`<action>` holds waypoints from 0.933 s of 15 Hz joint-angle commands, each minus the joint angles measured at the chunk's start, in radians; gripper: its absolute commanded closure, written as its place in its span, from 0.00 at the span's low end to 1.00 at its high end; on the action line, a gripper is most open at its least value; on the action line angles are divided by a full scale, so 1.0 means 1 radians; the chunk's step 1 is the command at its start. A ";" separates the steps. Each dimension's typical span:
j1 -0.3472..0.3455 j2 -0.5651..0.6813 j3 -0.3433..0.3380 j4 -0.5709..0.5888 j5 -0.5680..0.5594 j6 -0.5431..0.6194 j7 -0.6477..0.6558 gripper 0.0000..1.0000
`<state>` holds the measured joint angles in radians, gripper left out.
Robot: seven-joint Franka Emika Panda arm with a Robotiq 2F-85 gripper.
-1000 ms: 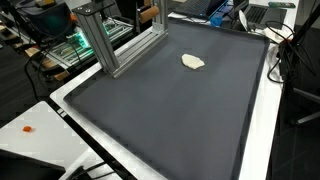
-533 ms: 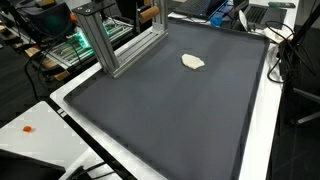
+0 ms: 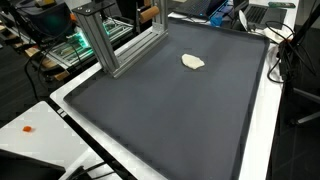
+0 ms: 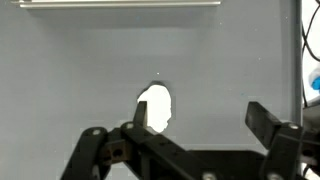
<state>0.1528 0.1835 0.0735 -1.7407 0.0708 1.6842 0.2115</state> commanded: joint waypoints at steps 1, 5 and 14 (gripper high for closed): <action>-0.009 -0.067 0.004 -0.112 -0.023 0.132 0.011 0.00; -0.011 -0.101 0.006 -0.188 -0.030 0.245 0.025 0.00; -0.016 -0.101 0.011 -0.212 -0.015 0.307 0.015 0.00</action>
<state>0.1473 0.0823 0.0736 -1.9550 0.0569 1.9932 0.2260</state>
